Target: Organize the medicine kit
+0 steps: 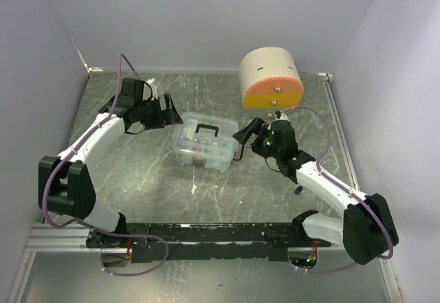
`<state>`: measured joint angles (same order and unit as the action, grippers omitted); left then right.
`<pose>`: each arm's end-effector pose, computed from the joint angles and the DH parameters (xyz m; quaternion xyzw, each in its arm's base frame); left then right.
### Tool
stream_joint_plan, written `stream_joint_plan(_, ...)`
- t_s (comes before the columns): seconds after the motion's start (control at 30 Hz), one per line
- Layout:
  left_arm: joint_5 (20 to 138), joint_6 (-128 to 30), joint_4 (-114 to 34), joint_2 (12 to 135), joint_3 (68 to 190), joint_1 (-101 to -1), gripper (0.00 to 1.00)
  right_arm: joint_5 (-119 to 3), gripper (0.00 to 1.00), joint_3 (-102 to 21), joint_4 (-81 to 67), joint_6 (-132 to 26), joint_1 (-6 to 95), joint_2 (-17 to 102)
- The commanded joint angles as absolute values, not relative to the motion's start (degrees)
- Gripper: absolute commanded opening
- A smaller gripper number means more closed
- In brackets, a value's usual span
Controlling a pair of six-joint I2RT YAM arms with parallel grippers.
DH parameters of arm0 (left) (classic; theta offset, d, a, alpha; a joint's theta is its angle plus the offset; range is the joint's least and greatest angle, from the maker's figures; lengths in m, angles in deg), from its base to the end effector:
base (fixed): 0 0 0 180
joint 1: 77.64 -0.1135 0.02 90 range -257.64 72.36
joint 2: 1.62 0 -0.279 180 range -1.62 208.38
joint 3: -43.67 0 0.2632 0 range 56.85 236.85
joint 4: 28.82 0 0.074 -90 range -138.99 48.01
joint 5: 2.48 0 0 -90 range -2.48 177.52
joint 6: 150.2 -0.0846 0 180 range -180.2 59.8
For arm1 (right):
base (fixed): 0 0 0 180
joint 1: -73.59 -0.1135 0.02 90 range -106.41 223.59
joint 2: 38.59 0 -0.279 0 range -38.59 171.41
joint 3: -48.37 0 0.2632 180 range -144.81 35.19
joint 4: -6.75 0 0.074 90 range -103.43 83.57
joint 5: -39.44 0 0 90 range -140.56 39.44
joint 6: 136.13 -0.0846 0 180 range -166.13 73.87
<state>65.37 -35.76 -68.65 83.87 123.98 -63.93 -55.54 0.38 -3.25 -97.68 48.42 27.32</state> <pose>0.3499 -0.1182 0.2601 -0.0116 0.9096 -0.2904 0.2969 0.2651 0.1327 0.2131 0.1735 0.8385 0.3489 0.3808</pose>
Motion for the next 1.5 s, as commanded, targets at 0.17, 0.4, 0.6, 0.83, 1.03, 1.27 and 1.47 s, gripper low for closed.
stream_joint_plan(0.17, 62.5, -36.7, -69.7, 88.8, 125.9, -63.8, 0.87, -57.9, 0.92, 4.9, 7.0, -103.1, 49.3, 28.8)
stream_joint_plan(0.4, 62.5, -37.0, -70.2, 89.6, 125.7, -63.8, 0.84, -58.2, 0.92, 7.1, 8.7, -103.9, 49.9, 30.9)
stream_joint_plan(0.6, 62.3, -37.4, -70.5, 89.9, 125.8, -63.8, 0.83, -61.6, 0.9, 8.2, 13.3, -106.7, 50.1, 34.4)
stream_joint_plan(0.83, 61.7, -37.4, -70.1, 90.1, 125.6, -63.8, 0.81, -62.4, 0.75, 7.2, 13.1, -107.8, 50.1, 36.5)
stream_joint_plan(1.03, 64.2, -37.1, -70.6, 90.3, 125.2, -63.7, 0.62, -60.5, 0.67, 6.3, 8.5, -106.7, 50.0, 36.9)
stream_joint_plan(1.27, 65.1, -37.3, -71.4, 90.8, 125.0, -63.7, 0.51, -57.7, 0.57, 5.0, 4.4, -105.8, 49.7, 36.0)
stream_joint_plan(1.47, 64.8, -37.4, -71.3, 91.2, 125.0, -63.7, 0.51, -53.4, 0.51, 2.2, -1.4, -103.9, 48.5, 35.4)
